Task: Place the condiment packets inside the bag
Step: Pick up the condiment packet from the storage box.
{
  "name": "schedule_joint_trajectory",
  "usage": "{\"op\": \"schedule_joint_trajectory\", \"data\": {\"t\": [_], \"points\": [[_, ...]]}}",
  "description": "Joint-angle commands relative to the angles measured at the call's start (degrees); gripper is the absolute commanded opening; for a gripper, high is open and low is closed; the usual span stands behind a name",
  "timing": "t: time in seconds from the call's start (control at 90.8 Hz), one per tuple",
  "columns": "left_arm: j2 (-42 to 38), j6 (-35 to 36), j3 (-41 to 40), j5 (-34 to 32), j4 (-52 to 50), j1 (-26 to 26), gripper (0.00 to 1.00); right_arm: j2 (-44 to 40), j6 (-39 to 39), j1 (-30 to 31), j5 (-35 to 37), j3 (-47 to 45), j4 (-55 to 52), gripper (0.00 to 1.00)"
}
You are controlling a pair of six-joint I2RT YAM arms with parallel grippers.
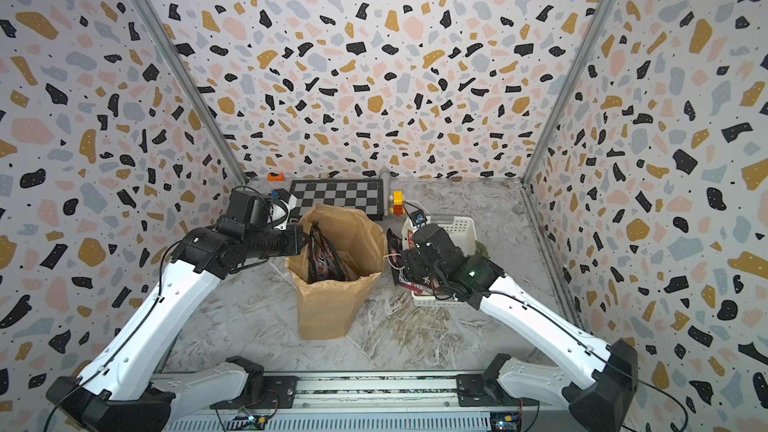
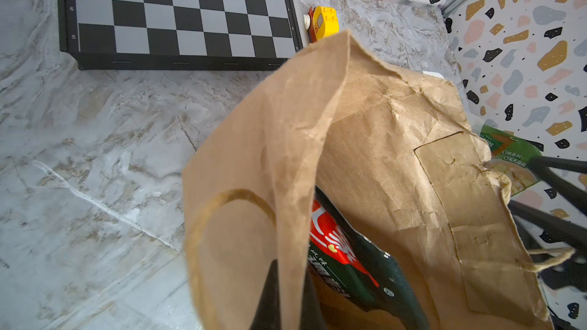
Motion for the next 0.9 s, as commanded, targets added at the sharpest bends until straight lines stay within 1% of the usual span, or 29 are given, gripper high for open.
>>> {"op": "schedule_joint_trajectory", "data": {"t": [0.0,0.077,0.176,0.264,0.352,0.396,0.518,0.584,0.617,0.749,0.859,0.892], "points": [[-0.47,0.86,-0.11,0.01,1.80,-0.12,0.00,3.19,-4.61,0.01,1.16,0.56,-2.77,0.85],[-0.47,0.82,-0.29,0.00,1.83,-0.04,0.00,6.52,-6.44,-0.16,-0.86,0.89,-2.42,0.87],[-0.32,0.82,-0.30,0.00,1.89,-0.11,0.00,9.34,-7.02,-0.58,-0.73,1.62,-1.35,0.86],[-0.47,0.86,-0.32,0.00,1.81,-0.11,0.00,10.68,-6.82,-1.16,1.77,2.29,-0.41,0.78],[-0.56,0.87,-0.39,-0.21,1.79,-0.08,0.00,11.53,-6.26,-1.99,4.96,2.68,0.33,0.64],[-0.64,0.95,-0.48,-0.33,1.78,-0.10,0.00,11.95,-6.03,-2.29,6.88,2.66,0.66,0.61],[-0.65,1.03,-0.55,-0.35,1.84,-0.12,0.00,13.37,-5.52,-3.34,11.67,2.35,2.89,0.58],[-0.65,1.04,-0.47,-0.27,1.84,-0.12,0.00,14.50,-5.04,-4.71,12.06,2.17,4.10,0.57],[-0.71,1.05,-0.47,-0.26,1.88,-0.11,0.00,14.90,-4.62,-5.44,11.51,2.08,4.60,0.55],[-0.82,0.99,-0.47,-0.43,1.88,-0.06,0.00,15.59,-4.06,-7.37,10.03,1.97,5.95,0.39],[-0.82,0.91,-0.39,-0.51,1.72,-0.12,0.00,14.05,-4.52,-7.47,11.18,2.23,5.89,0.16],[-0.70,0.82,-0.26,-0.71,1.60,-0.12,0.00,12.95,-4.55,-7.47,11.69,2.40,5.87,0.07]]}}
